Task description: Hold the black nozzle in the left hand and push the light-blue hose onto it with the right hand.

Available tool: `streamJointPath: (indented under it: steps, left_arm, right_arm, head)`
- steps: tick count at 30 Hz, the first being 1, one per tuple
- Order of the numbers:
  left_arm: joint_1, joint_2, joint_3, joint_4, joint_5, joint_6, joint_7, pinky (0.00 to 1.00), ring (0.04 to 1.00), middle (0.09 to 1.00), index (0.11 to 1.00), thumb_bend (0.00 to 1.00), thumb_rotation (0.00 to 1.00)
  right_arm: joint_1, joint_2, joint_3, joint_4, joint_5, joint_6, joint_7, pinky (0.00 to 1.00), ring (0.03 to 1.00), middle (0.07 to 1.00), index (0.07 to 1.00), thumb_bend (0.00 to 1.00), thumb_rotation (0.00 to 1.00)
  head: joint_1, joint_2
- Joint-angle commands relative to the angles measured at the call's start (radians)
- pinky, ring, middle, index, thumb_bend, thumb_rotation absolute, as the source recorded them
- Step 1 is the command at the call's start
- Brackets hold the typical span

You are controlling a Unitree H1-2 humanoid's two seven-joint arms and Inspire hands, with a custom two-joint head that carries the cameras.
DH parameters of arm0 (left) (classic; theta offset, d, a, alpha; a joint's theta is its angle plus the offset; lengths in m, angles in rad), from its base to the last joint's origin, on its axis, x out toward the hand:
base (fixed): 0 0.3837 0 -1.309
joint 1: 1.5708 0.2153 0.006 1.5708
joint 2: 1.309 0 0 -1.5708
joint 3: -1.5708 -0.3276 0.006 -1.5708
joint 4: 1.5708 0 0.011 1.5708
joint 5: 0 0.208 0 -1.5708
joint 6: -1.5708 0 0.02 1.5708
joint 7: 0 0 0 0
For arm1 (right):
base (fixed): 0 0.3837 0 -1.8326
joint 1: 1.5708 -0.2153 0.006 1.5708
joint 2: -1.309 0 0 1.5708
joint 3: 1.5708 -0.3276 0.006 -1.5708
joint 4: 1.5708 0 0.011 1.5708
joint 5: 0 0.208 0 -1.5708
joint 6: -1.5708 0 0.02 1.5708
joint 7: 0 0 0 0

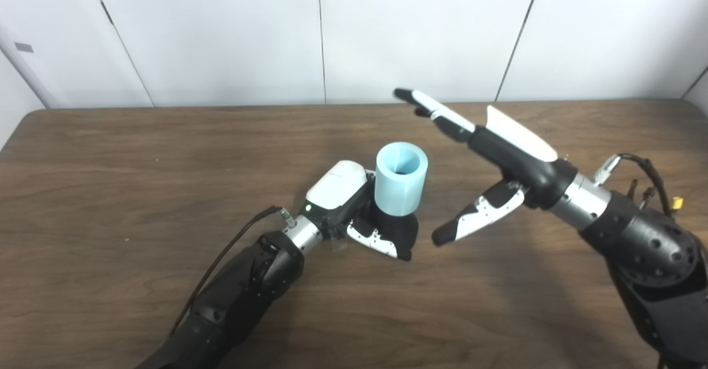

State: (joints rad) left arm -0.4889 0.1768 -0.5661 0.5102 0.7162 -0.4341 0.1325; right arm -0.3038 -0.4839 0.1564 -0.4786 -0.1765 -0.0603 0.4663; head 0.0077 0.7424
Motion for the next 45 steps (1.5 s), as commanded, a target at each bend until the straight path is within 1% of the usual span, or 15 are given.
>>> streamJointPath:
  steps: [1, 3, 8, 16, 19, 21, 22, 24, 28, 30, 34, 36, 38, 39, 45]
  left_arm:
    - [0.123, 0.008, -0.046, 0.111, 0.029, 0.032, -0.046, 0.34, 0.371, 0.473, 0.542, 0.50, 0.00]
    - [0.123, 0.008, -0.046, 0.108, 0.029, 0.036, -0.048, 0.32, 0.363, 0.473, 0.544, 0.50, 0.00]
    - [0.123, 0.007, -0.044, 0.113, 0.027, 0.033, -0.044, 0.33, 0.367, 0.478, 0.542, 0.50, 0.00]
    - [0.124, 0.009, -0.046, 0.104, 0.032, 0.044, -0.050, 0.33, 0.369, 0.475, 0.543, 0.50, 0.00]
    - [0.124, 0.009, -0.045, 0.107, 0.029, 0.042, -0.050, 0.34, 0.377, 0.476, 0.520, 0.50, 0.00]
    - [0.124, 0.008, -0.043, 0.112, 0.025, 0.035, -0.048, 0.35, 0.380, 0.481, 0.518, 0.50, 0.00]
    - [0.124, 0.009, -0.043, 0.112, 0.025, 0.032, -0.046, 0.35, 0.381, 0.483, 0.517, 0.50, 0.00]
    - [0.124, 0.009, -0.043, 0.107, 0.025, 0.034, -0.048, 0.34, 0.371, 0.478, 0.537, 0.50, 0.00]
    - [0.126, 0.011, -0.040, 0.098, 0.018, 0.038, -0.058, 0.35, 0.383, 0.483, 0.520, 0.50, 0.00]
    - [0.128, 0.012, -0.040, 0.092, 0.018, 0.041, -0.060, 0.35, 0.381, 0.482, 0.519, 0.50, 0.00]
    - [0.127, 0.012, -0.040, 0.097, 0.017, 0.037, -0.060, 0.34, 0.375, 0.471, 0.534, 0.50, 0.00]
    - [0.126, 0.012, -0.040, 0.098, 0.017, 0.040, -0.065, 0.35, 0.384, 0.476, 0.521, 0.50, 0.00]
    - [0.126, 0.011, -0.041, 0.098, 0.020, 0.042, -0.062, 0.35, 0.384, 0.474, 0.516, 0.50, 0.00]
    - [0.126, 0.010, -0.041, 0.099, 0.020, 0.041, -0.060, 0.35, 0.383, 0.473, 0.515, 0.50, 0.00]
    - [0.128, 0.008, -0.038, 0.097, 0.015, 0.038, -0.059, 0.35, 0.382, 0.476, 0.516, 0.50, 0.00]
  right_arm:
    - [-0.044, -0.010, -0.003, -0.038, -0.040, -0.053, -0.009, 0.98, 1.000, 1.000, 0.985, 0.82, 0.66]
    - [-0.053, -0.009, 0.005, -0.049, -0.079, -0.062, -0.003, 0.96, 1.000, 1.000, 0.982, 0.79, 0.71]
    - [-0.074, -0.008, 0.028, -0.063, -0.126, -0.061, 0.020, 0.95, 1.000, 1.000, 0.978, 0.74, 0.77]
    - [-0.089, -0.020, 0.062, -0.049, -0.210, -0.084, 0.058, 0.91, 0.991, 1.000, 0.969, 0.78, 0.83]
    - [-0.092, -0.032, 0.078, -0.040, -0.258, -0.096, 0.081, 0.92, 1.000, 1.000, 0.962, 0.77, 0.85]
    - [-0.096, -0.045, 0.089, -0.042, -0.284, -0.086, 0.108, 0.95, 1.000, 0.996, 0.950, 0.78, 0.86]
    - [-0.100, -0.056, 0.099, -0.047, -0.303, -0.064, 0.140, 0.95, 1.000, 0.995, 0.949, 0.79, 0.86]
    - [-0.107, -0.069, 0.113, -0.054, -0.330, -0.035, 0.188, 0.96, 1.000, 0.975, 0.941, 0.82, 0.90]
    - [-0.111, -0.090, 0.152, -0.048, -0.381, 0.011, 0.277, 0.94, 0.976, 0.949, 0.925, 0.89, 0.94]
    - [-0.109, -0.097, 0.167, -0.049, -0.397, 0.026, 0.304, 0.91, 0.952, 0.925, 0.894, 0.91, 0.92]
    - [-0.096, -0.106, 0.195, -0.031, -0.428, 0.021, 0.322, 0.87, 0.940, 0.905, 0.866, 0.92, 0.90]
    - [-0.090, -0.105, 0.209, -0.029, -0.451, 0.029, 0.334, 0.89, 0.949, 0.906, 0.870, 0.93, 0.89]
    - [-0.087, -0.105, 0.223, -0.032, -0.475, 0.038, 0.350, 0.96, 0.965, 0.927, 0.889, 0.92, 0.91]
    - [-0.083, -0.103, 0.230, -0.031, -0.482, 0.039, 0.352, 0.97, 0.968, 0.931, 0.893, 0.92, 0.91]
    - [-0.060, -0.088, 0.262, -0.037, -0.478, 0.039, 0.344, 0.94, 0.972, 0.936, 0.903, 0.92, 0.90]
  head:
    - [0.000, 0.000]
    - [0.000, 0.000]
    - [0.002, 0.002]
    - [0.002, 0.002]
    - [0.002, 0.002]
    - [0.002, 0.002]
    - [0.002, 0.002]
    - [0.003, 0.007]
    - [0.003, 0.007]
    - [0.005, 0.010]
    - [0.002, 0.013]
    - [0.002, 0.013]
    - [0.003, 0.014]
    - [0.004, 0.015]
    - [0.006, 0.019]
